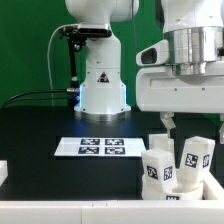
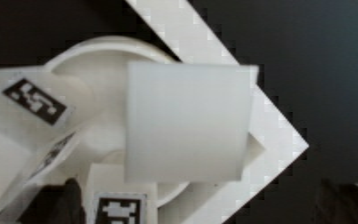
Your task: Assemble stool
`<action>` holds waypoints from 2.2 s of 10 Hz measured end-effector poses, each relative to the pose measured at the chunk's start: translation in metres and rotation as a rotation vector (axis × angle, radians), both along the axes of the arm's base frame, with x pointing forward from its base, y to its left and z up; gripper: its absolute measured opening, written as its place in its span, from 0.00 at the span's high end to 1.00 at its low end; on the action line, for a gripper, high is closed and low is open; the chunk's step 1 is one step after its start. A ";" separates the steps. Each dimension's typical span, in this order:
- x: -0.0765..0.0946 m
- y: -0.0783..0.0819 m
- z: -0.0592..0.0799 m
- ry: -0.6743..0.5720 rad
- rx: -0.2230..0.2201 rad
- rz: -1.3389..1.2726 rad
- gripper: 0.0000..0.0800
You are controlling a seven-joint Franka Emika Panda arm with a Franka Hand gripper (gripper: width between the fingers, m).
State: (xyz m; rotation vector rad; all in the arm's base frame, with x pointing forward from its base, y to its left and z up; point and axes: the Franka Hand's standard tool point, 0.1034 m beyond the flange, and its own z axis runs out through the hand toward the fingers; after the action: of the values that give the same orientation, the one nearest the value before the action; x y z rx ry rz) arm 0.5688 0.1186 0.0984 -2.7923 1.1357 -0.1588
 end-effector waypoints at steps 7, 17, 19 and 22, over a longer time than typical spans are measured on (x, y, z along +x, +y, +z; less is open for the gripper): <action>-0.008 0.009 -0.021 0.023 -0.018 -0.072 0.50; -0.007 0.011 -0.023 0.073 0.074 -0.723 0.58; -0.005 0.011 -0.023 0.063 0.092 -0.842 0.58; -0.005 0.011 -0.023 0.074 0.120 -1.027 0.58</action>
Offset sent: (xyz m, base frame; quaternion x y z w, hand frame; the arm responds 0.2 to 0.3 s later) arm -0.0028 0.0139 -0.0114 0.0144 -0.0038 0.0481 0.9987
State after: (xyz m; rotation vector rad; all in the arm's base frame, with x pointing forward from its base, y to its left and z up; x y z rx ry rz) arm 0.5642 0.1291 0.0755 -1.8567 2.3642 -0.0653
